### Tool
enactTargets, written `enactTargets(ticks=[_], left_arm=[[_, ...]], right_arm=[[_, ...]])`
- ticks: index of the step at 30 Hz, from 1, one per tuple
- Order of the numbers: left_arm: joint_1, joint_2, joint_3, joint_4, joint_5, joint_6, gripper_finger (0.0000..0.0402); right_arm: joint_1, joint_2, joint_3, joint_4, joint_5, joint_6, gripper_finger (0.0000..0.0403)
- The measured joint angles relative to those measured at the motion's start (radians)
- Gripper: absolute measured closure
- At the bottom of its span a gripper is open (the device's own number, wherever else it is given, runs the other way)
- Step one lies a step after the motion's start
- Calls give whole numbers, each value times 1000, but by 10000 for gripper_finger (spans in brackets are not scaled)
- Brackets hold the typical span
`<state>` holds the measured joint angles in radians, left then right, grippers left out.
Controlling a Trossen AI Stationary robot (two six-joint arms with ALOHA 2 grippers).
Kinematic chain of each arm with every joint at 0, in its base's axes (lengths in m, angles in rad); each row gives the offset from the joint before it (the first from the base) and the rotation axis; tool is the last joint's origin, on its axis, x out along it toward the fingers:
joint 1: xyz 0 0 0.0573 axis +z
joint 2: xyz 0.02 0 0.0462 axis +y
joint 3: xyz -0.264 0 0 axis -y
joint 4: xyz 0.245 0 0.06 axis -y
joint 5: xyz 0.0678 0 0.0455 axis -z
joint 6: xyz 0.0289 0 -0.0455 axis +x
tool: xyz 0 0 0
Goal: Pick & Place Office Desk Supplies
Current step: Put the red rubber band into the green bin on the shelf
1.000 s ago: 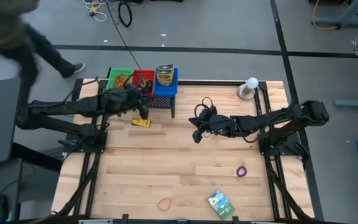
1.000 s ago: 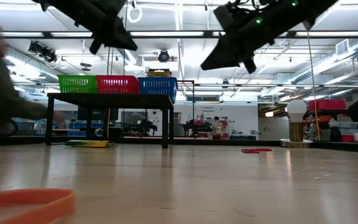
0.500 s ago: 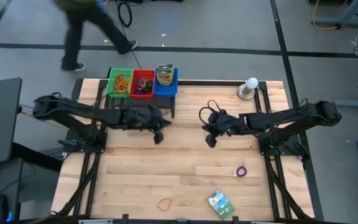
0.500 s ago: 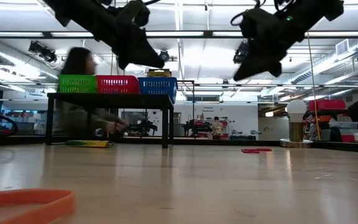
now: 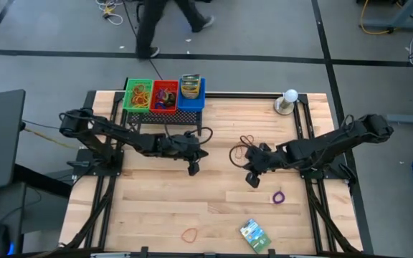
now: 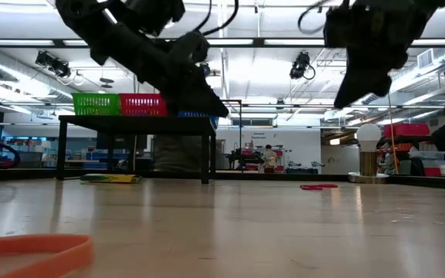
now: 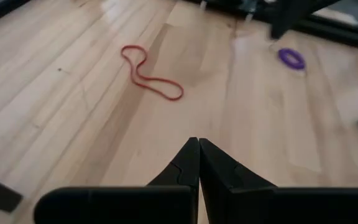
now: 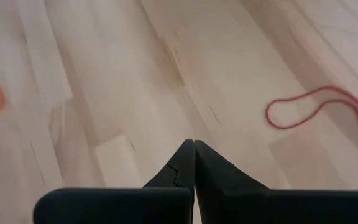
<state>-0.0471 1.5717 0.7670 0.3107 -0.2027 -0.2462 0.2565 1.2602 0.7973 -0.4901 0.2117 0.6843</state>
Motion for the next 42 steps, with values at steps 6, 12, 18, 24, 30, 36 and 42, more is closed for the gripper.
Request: enactTargets(ticks=[6, 12, 18, 24, 30, 36, 42], left_arm=[[1, 71, 0, 77, 60, -20, 395], [0, 123, 0, 138, 74, -60, 395], [0, 167, 0, 164, 74, -72, 395], [1, 201, 1, 217, 74, -89, 395], [0, 214, 0, 215, 74, -135, 394], [-2, 214, 0, 218, 74, -117, 394], [-10, 214, 0, 224, 70, -123, 394]], right_arm=[[90, -1, 84, -100, 135, 39, 398], [108, -1, 101, -194, 169, 138, 373], [83, 3, 64, -231, 200, 184, 317], [-30, 3, -62, -91, 179, 302, 250], [-221, 3, -124, -26, 90, 145, 217], [-472, 17, -123, 63, -148, -427, 213], [-598, 99, -112, 35, -273, -797, 213]])
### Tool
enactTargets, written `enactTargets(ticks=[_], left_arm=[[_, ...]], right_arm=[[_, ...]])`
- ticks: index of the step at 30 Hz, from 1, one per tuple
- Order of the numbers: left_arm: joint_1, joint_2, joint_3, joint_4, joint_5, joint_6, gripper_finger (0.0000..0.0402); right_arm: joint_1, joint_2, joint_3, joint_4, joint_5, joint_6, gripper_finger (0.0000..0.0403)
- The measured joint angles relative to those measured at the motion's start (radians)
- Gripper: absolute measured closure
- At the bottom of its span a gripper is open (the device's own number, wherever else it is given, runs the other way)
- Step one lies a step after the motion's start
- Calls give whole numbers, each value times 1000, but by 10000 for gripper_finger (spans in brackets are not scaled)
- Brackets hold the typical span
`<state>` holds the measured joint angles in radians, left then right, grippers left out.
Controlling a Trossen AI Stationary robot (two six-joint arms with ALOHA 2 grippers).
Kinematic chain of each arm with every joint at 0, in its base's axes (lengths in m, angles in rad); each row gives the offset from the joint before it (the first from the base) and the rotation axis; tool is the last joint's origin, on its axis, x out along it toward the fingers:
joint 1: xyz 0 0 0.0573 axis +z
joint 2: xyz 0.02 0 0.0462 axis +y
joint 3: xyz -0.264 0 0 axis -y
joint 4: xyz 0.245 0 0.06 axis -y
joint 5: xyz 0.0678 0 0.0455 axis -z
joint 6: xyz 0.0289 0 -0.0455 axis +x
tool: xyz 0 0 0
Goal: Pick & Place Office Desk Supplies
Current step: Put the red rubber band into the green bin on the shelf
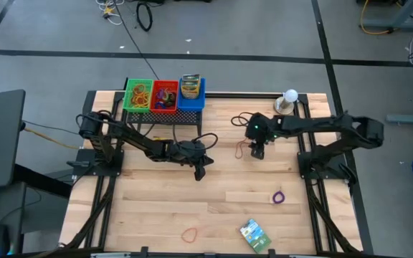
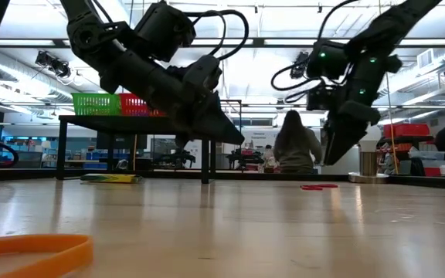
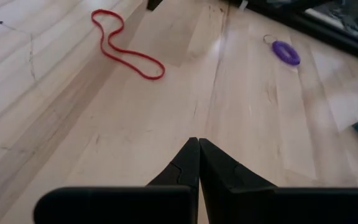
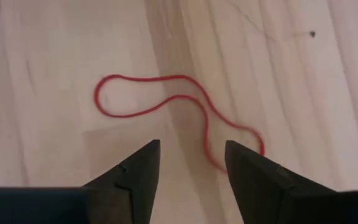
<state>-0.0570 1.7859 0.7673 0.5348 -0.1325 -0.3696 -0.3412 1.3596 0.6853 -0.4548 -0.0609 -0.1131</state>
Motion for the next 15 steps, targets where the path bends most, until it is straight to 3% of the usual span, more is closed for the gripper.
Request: enactTargets(ticks=[7, 15], left_arm=[[-21, 0, 0, 39, -1, -25, 394], [-30, 0, 0, 38, -9, -34, 394]], right_arm=[[-18, 157, 132, -52, 18, -210, 213], [-23, 340, 227, -97, 36, -305, 227]])
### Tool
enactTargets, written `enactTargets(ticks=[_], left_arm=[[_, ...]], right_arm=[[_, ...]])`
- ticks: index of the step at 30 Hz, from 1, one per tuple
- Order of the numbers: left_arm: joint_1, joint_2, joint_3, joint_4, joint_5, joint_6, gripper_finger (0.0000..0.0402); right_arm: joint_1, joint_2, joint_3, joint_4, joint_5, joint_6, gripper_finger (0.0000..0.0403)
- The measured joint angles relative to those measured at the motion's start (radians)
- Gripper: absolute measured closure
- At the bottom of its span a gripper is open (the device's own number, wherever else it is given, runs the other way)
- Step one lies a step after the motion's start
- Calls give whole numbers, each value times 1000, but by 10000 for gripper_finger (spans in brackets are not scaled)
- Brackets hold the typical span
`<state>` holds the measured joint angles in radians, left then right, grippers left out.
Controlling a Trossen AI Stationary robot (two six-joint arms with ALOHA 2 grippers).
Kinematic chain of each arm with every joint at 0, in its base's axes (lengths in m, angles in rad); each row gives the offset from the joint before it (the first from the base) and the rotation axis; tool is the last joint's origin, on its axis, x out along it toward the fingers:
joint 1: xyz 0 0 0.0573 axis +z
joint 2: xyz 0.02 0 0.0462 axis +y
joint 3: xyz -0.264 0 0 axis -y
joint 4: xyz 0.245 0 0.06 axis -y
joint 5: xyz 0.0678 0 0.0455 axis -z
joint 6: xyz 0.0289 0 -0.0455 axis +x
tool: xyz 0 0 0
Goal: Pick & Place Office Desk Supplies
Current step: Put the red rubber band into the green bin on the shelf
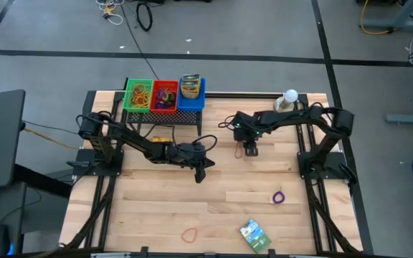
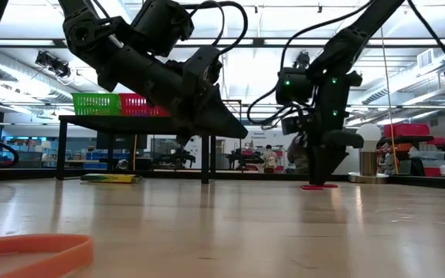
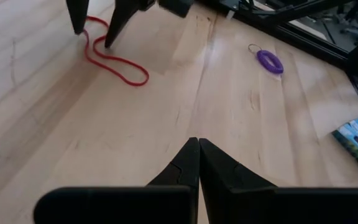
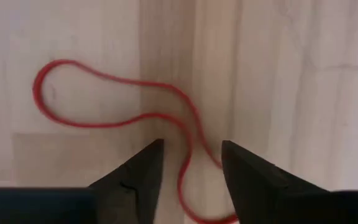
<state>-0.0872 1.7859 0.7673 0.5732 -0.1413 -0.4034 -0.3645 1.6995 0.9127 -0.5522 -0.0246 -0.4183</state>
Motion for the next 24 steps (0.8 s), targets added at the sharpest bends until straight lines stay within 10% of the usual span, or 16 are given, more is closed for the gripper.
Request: enactTargets(ticks=[12, 24], left_arm=[[44, -2, 0, 50, 100, -118, 394], [62, -2, 61, 71, 84, -138, 311]], right_arm=[[4, 25, 4, -3, -15, 39, 393], [193, -180, -5, -12, 32, 313, 399]])
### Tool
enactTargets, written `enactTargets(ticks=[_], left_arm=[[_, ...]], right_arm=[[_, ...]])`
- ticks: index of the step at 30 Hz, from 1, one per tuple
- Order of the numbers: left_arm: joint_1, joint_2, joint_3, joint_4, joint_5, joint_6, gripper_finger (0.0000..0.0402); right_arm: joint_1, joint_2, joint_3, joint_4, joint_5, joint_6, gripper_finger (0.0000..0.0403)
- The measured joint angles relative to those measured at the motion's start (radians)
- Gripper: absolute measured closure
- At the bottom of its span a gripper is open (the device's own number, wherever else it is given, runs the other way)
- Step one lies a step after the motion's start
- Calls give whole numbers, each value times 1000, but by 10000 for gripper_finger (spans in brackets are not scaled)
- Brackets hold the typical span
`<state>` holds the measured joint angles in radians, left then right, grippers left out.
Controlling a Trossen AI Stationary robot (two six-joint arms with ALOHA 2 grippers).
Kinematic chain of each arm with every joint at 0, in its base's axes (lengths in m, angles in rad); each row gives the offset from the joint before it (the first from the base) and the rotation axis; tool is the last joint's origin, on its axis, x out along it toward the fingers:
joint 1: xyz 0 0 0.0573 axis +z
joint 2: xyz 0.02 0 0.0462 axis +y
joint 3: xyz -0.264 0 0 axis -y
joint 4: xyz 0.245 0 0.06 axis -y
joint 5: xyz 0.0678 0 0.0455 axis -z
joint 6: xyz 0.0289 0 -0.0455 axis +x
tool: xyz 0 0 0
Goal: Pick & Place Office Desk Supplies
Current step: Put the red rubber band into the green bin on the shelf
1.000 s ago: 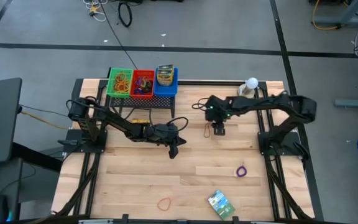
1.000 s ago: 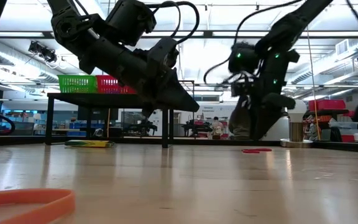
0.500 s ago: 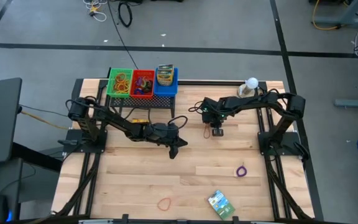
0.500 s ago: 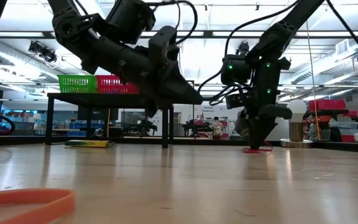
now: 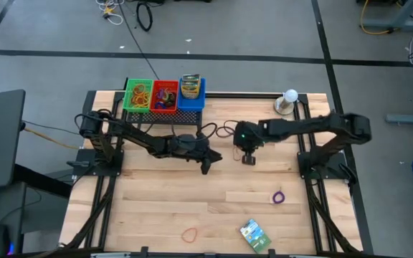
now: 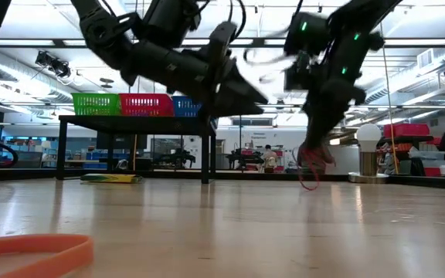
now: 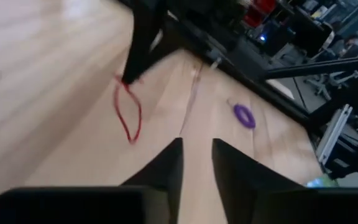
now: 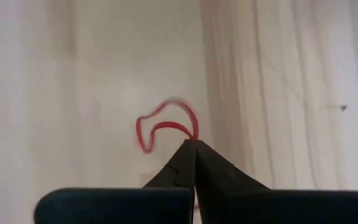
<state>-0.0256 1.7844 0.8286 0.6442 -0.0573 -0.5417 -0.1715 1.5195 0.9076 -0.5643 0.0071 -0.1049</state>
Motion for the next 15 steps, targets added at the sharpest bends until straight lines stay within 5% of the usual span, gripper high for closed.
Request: enactTargets(ticks=[15], left_arm=[[-15, 0, 141, -131, -115, 166, 156]], right_arm=[[254, -113, 0, 101, 309, 478, 401]])
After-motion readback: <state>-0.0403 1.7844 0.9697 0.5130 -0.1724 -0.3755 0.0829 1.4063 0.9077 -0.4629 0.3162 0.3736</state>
